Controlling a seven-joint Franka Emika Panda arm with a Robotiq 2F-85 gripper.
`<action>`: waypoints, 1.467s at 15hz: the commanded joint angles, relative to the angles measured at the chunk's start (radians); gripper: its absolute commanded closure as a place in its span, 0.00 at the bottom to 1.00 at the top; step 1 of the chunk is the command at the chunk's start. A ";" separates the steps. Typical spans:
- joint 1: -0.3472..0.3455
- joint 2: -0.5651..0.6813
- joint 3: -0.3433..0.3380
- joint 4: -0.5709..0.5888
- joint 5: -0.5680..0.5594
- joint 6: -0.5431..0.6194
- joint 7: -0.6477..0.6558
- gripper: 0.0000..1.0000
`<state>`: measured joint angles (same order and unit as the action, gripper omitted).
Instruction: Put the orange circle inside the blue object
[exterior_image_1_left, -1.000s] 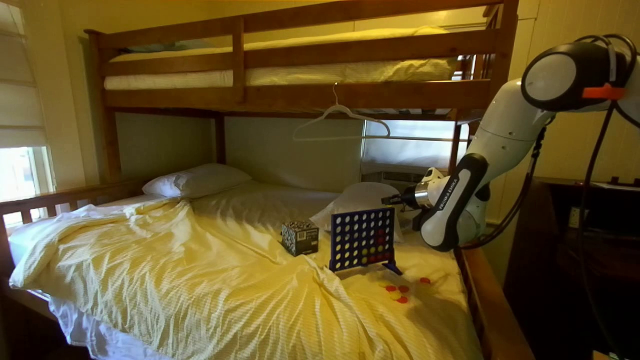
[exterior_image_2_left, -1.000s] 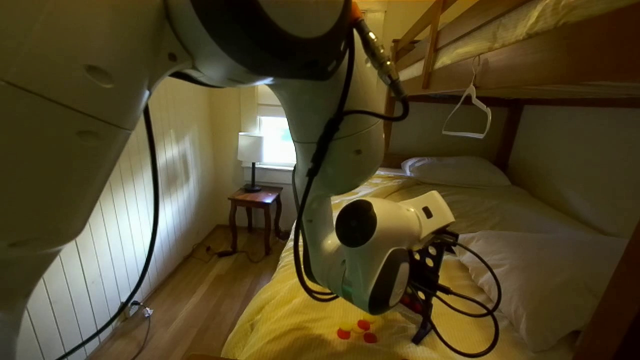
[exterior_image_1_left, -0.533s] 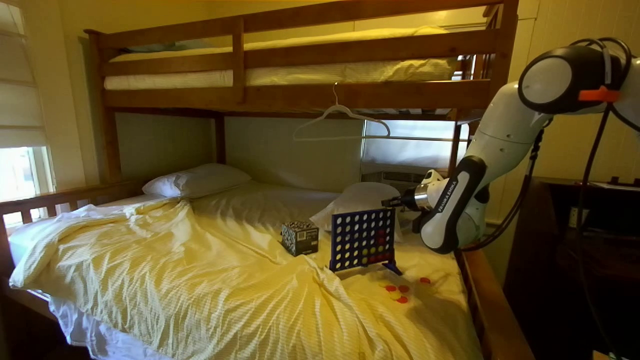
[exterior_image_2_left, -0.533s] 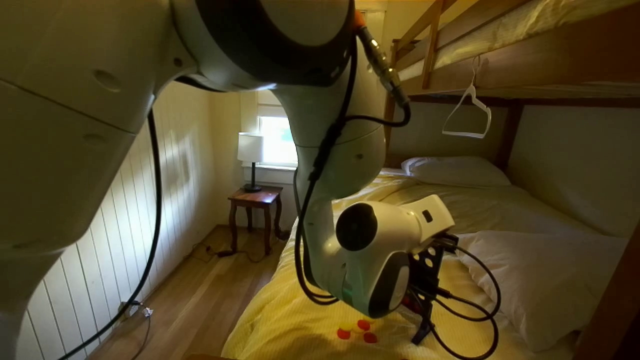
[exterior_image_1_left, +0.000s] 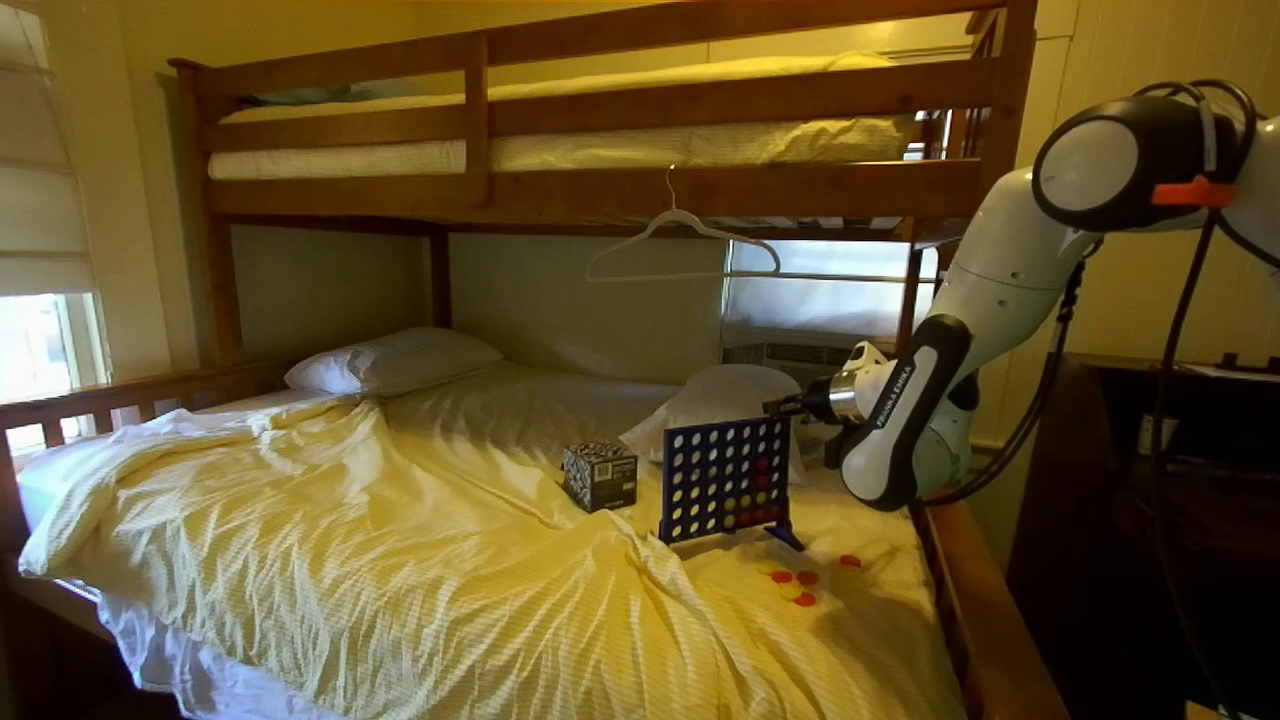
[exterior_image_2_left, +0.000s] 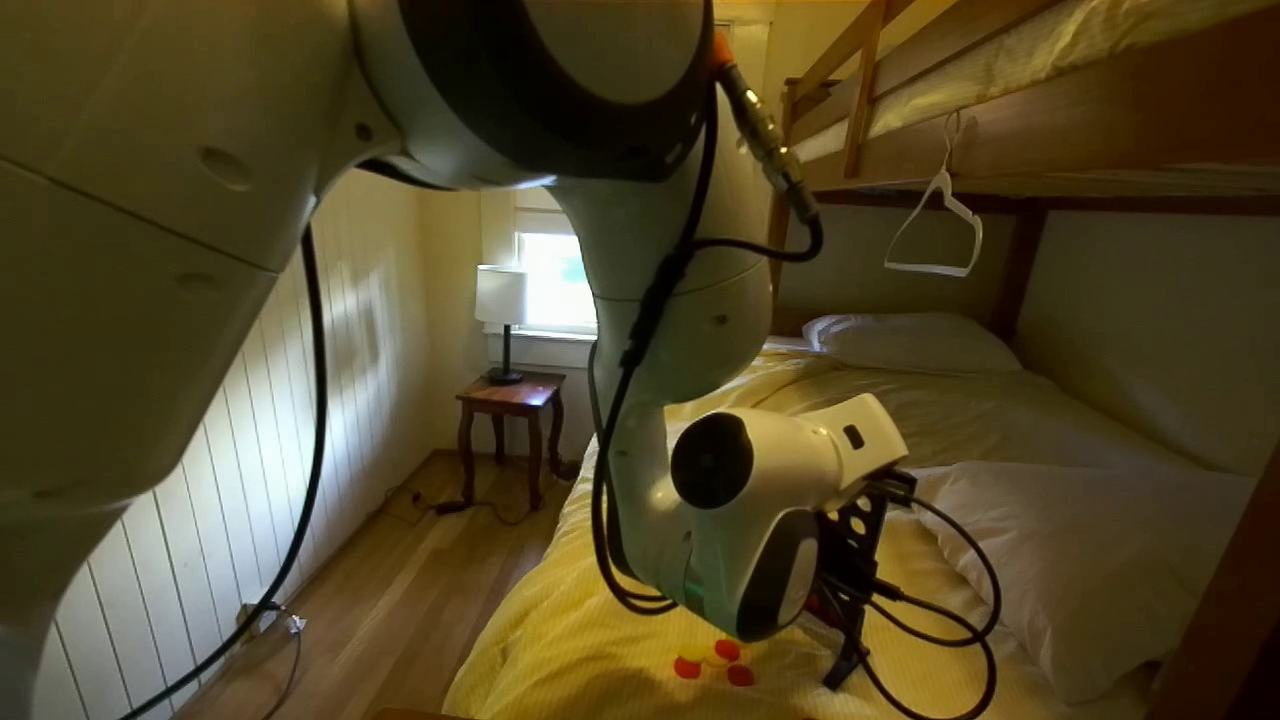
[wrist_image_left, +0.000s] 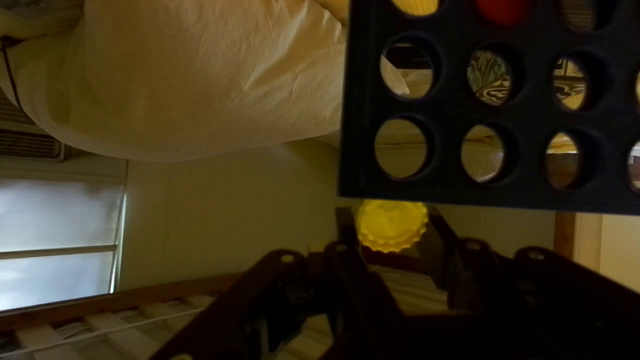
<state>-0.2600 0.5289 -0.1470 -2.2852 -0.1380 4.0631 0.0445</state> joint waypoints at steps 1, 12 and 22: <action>-0.005 0.033 0.005 0.016 0.009 0.032 -0.006 0.89; -0.010 0.031 0.006 0.007 0.002 0.035 0.004 0.24; -0.030 0.007 0.007 -0.022 -0.014 0.102 0.029 0.00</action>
<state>-0.2727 0.5447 -0.1473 -2.2892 -0.1378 4.1203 0.0512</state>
